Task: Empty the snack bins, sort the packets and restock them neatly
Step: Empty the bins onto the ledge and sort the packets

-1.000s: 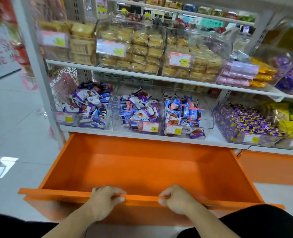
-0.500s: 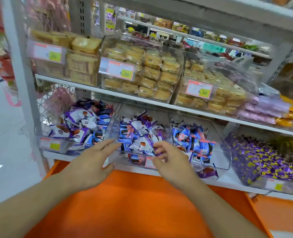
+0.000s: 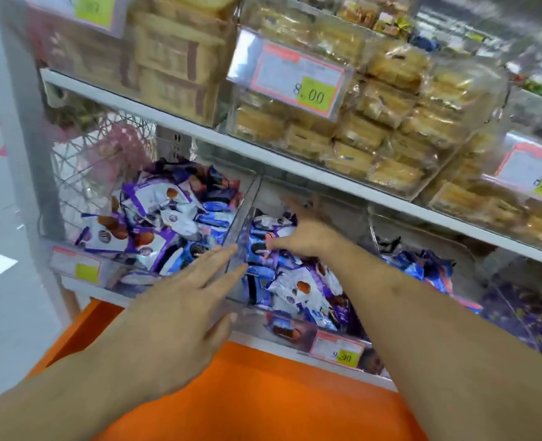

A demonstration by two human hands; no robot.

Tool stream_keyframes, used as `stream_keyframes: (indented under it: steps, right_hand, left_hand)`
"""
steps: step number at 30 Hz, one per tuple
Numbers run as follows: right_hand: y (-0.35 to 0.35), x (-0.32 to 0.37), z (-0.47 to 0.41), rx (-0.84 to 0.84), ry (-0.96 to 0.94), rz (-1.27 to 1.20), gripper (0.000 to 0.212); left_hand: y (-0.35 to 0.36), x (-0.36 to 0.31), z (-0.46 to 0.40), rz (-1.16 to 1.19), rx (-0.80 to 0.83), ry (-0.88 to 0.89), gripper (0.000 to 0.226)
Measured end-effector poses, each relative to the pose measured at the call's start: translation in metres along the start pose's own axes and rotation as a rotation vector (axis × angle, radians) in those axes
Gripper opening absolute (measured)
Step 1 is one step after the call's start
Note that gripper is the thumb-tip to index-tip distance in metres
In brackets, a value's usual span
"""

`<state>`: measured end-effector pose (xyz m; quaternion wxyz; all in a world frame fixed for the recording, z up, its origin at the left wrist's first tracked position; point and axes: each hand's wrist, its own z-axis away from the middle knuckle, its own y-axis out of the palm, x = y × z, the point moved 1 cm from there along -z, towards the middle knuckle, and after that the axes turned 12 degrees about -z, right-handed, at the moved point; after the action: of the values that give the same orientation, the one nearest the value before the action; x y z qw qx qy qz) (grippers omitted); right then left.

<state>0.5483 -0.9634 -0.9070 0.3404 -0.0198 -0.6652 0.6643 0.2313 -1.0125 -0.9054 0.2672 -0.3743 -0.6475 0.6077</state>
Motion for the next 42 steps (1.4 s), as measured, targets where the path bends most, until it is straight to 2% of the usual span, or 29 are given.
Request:
stream_keyframes:
  steps: [4, 10, 15, 21, 25, 27, 32, 35, 38, 42]
  right_hand:
    - [0.023, 0.003, -0.017, -0.015, -0.018, 0.085, 0.082]
    - [0.019, 0.002, 0.0, -0.206, -0.209, 0.038, 0.046]
    - [0.008, -0.002, 0.033, -0.317, -0.335, -0.123, 0.046]
    - [-0.02, 0.0, 0.1, -0.323, -0.375, -0.455, 0.059]
    - [-0.035, 0.005, 0.148, -0.347, -0.336, -0.58, 0.05]
    - [-0.041, 0.013, 0.183, -0.332, -0.338, -0.668, 0.042]
    - [-0.044, 0.01, 0.268, -0.181, -0.087, -1.171, 0.02]
    - [-0.035, -0.011, 0.293, -0.091, -0.01, -1.328, 0.024]
    - [-0.029, -0.038, 0.312, 0.004, 0.093, -1.339, 0.037]
    - [-0.021, -0.107, 0.338, 0.133, 0.268, -1.06, 0.03]
  left_hand:
    - [-0.004, -0.003, 0.001, 0.002, 0.022, 0.0, 0.068]
    - [-0.001, 0.002, 0.004, 0.051, 0.017, 0.018, 0.066]
    - [0.002, 0.005, 0.003, 0.068, 0.019, 0.044, 0.065]
    - [-0.017, -0.007, 0.001, 0.134, 0.044, -0.008, 0.061]
    - [-0.027, -0.024, 0.002, 0.243, -0.05, -0.05, 0.052]
    - [-0.031, -0.035, 0.004, 0.36, -0.086, -0.071, 0.057]
    - [-0.039, -0.069, 0.012, 0.637, -0.065, -0.043, 0.083]
    - [-0.038, -0.096, 0.015, 0.962, 0.058, -0.076, 0.068]
    - [-0.02, -0.124, 0.019, 1.062, 0.117, -0.106, 0.038]
    - [0.033, -0.145, 0.033, 0.937, 0.262, -0.108, 0.035]
